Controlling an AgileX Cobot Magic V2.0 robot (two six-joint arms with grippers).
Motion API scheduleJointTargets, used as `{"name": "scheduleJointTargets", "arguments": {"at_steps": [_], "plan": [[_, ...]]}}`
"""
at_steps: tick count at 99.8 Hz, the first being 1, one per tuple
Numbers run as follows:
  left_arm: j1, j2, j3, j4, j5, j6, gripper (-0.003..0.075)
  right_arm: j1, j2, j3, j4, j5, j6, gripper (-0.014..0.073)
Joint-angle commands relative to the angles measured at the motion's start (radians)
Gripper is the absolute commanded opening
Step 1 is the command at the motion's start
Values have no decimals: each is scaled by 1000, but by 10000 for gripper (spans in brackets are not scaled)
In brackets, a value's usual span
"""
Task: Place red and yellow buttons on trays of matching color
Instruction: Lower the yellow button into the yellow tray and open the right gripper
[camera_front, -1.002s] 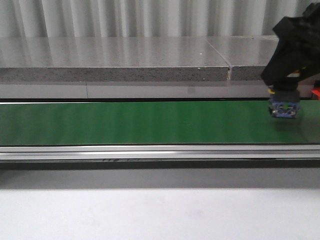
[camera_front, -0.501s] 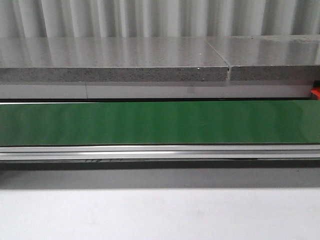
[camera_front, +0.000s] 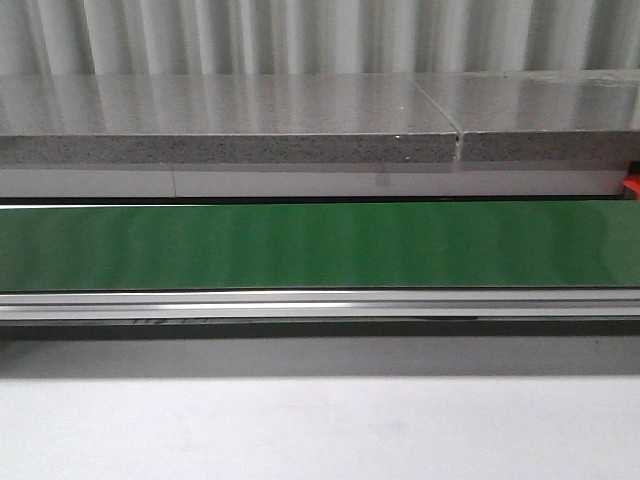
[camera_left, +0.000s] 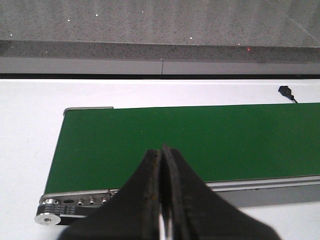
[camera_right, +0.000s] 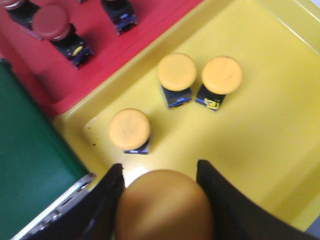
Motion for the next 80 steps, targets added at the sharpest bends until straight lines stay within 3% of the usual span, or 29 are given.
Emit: {"name": "scheduleJointTargets", "arguments": {"at_steps": [1, 33, 80], "plan": [[-6, 5, -26, -9, -69, -2, -21, -8, -21, 26, -109, -123, 105, 200], [-6, 5, -26, -9, -69, -2, -21, -8, 26, 142, -309, -260, 355, 200], [-6, 5, -26, -9, -69, -2, -21, -8, 260, 143, -310, -392, 392, 200]]}}
